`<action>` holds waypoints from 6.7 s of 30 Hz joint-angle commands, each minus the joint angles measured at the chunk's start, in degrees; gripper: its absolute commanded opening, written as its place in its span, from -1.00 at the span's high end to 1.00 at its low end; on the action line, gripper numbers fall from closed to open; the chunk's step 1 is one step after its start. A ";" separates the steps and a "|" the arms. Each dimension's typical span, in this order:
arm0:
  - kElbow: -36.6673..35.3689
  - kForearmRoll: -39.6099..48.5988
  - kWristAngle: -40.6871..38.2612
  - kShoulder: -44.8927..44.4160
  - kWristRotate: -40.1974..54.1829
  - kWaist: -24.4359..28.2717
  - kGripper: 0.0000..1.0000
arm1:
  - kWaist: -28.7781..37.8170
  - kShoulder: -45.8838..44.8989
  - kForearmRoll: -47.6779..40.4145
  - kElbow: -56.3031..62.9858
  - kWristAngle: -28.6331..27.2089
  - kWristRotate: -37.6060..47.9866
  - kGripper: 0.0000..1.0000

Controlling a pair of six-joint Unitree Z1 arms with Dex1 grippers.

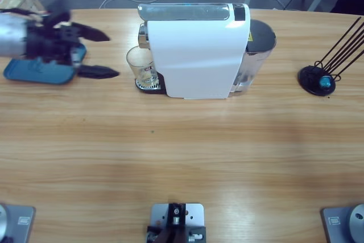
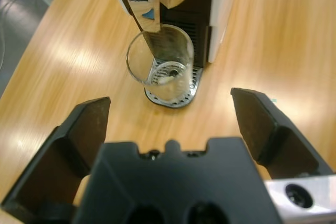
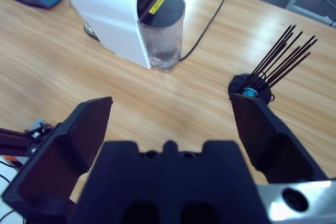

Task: Pour coffee

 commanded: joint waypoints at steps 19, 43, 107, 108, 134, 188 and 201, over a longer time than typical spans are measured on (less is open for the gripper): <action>6.68 21.93 34.42 -30.23 -46.48 -9.91 -0.98 | -21.69 66.14 21.28 -64.32 17.06 -9.91 1.00; 8.78 12.53 30.50 -24.35 -46.12 -10.18 -0.98 | -22.29 74.47 25.59 -69.77 22.21 -11.61 1.00; 8.60 11.30 30.50 -24.27 -45.95 -11.14 -0.98 | -21.94 66.12 22.53 -65.46 20.54 -9.96 -1.00; 8.60 11.30 30.50 -24.16 -45.95 -11.14 -0.98 | -21.94 66.05 22.51 -65.34 20.54 -9.96 -1.00; 8.42 11.28 30.24 -23.74 -45.86 -11.69 -0.98 | -21.94 62.62 16.73 -56.71 20.63 -8.99 -1.00; 12.24 13.00 26.09 -32.04 -40.50 -15.10 -0.98 | -10.69 19.52 -33.28 12.15 15.39 -13.83 -1.00; 12.20 12.97 25.32 -30.63 -40.32 -15.10 -0.98 | -10.69 20.17 -33.55 12.85 16.32 -13.91 -1.00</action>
